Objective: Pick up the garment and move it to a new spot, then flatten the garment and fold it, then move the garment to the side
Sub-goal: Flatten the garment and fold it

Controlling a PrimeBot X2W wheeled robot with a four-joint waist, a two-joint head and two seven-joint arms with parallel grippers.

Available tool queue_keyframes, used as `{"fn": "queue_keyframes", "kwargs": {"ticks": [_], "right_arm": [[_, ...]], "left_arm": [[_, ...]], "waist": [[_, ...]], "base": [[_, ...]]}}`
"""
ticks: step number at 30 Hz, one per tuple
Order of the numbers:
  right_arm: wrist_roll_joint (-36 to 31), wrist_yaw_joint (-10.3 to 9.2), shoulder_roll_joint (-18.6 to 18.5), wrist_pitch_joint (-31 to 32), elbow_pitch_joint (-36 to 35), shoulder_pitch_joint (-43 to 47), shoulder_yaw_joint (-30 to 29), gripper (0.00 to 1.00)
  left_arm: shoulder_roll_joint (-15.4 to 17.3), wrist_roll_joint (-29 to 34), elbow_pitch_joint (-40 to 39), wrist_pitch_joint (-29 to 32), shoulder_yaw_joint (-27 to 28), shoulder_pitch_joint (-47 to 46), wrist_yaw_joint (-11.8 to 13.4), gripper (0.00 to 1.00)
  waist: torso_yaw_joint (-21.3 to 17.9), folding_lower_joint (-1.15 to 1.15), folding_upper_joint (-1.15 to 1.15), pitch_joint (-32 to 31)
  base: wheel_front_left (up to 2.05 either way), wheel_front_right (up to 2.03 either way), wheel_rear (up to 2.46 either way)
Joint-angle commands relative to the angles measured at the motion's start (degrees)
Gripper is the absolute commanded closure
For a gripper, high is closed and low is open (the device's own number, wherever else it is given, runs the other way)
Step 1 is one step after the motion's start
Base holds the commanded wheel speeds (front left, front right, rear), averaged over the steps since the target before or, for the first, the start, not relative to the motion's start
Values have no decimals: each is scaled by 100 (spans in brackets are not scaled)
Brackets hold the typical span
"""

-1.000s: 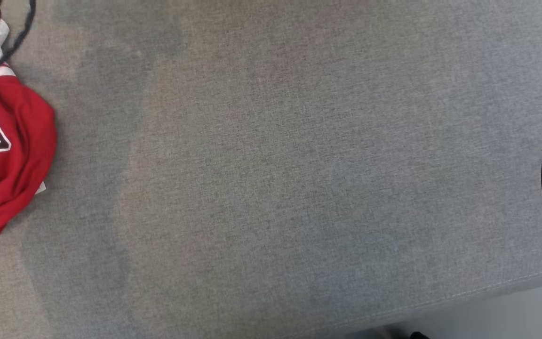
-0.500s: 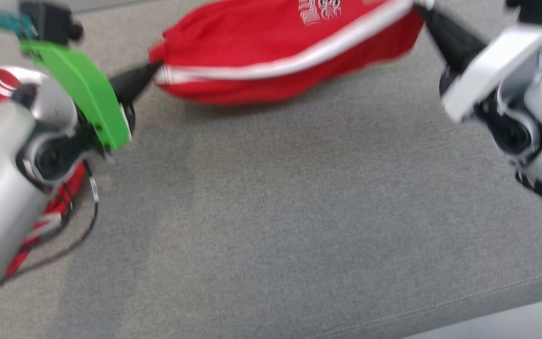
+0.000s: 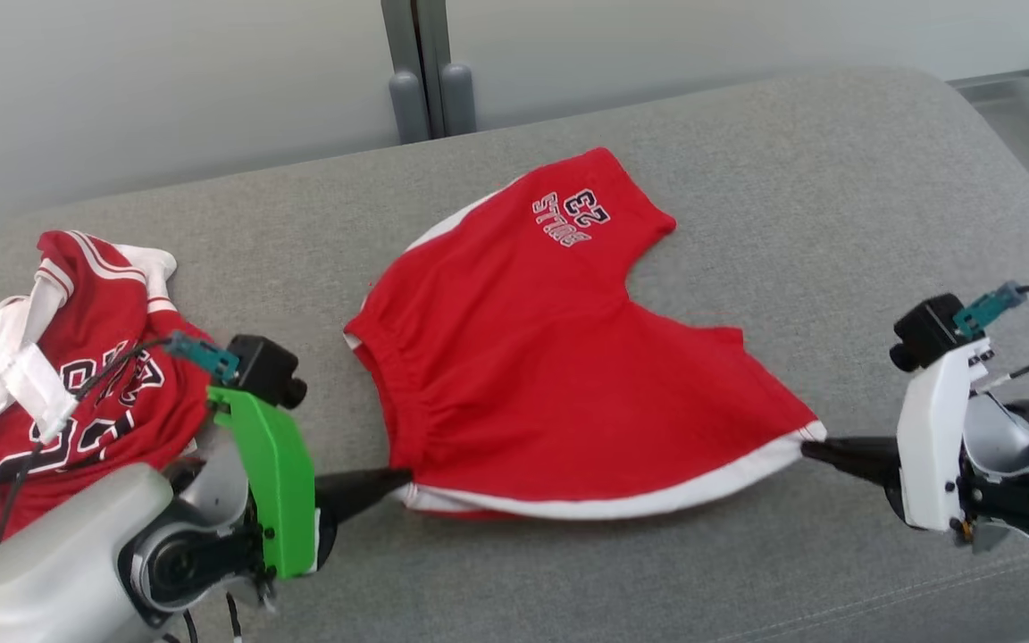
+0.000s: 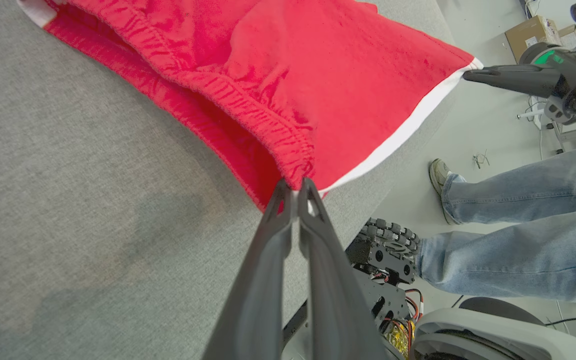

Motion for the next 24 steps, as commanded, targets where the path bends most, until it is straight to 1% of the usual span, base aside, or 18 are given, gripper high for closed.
{"fn": "queue_keyframes", "kwargs": {"ticks": [1, 5, 8, 11, 13, 15, 19, 24], "right_arm": [[167, -1, -176, 188, -150, 142, 9, 100], [772, 0, -634, 638, -662, 402, -66, 100], [1069, 0, -931, 871, -929, 421, -108, 100], [1210, 0, -1049, 899, -1018, 225, -224, 100], [1247, 0, -1068, 925, -926, 67, -286, 100], [1297, 0, -988, 998, -755, -151, -343, 100], [1390, 0, -608, 1175, -255, -756, -465, 100], [1389, 0, 131, 1500, 824, -1564, -405, 100]], "left_arm": [[103, -139, -148, 99, -45, 194, -7, 100], [321, -410, -648, 267, -85, 412, 54, 100], [388, -470, -851, 284, -52, 429, 132, 100], [406, -575, -896, 372, 18, 283, 169, 100], [369, -805, -822, 507, 141, 133, 186, 100], [279, -1094, -693, 715, 243, -8, 212, 100], [191, -1385, -336, 1156, 376, -409, 265, 100], [-87, -1579, 199, 1475, 522, -871, 281, 100]], "waist": [[60, 0, -1, -138], [123, 0, -1, -163], [193, 0, -1, -135], [279, 0, -1, -66], [346, 0, -1, -6], [409, 0, -1, 83], [504, 0, -1, 345], [618, 0, -1, 734]], "base": [[0, 0, 0], [0, 0, 0], [0, 0, 0], [0, 0, 0], [0, 0, 0], [0, 0, 0], [0, 0, 0], [0, 0, 0]]}}
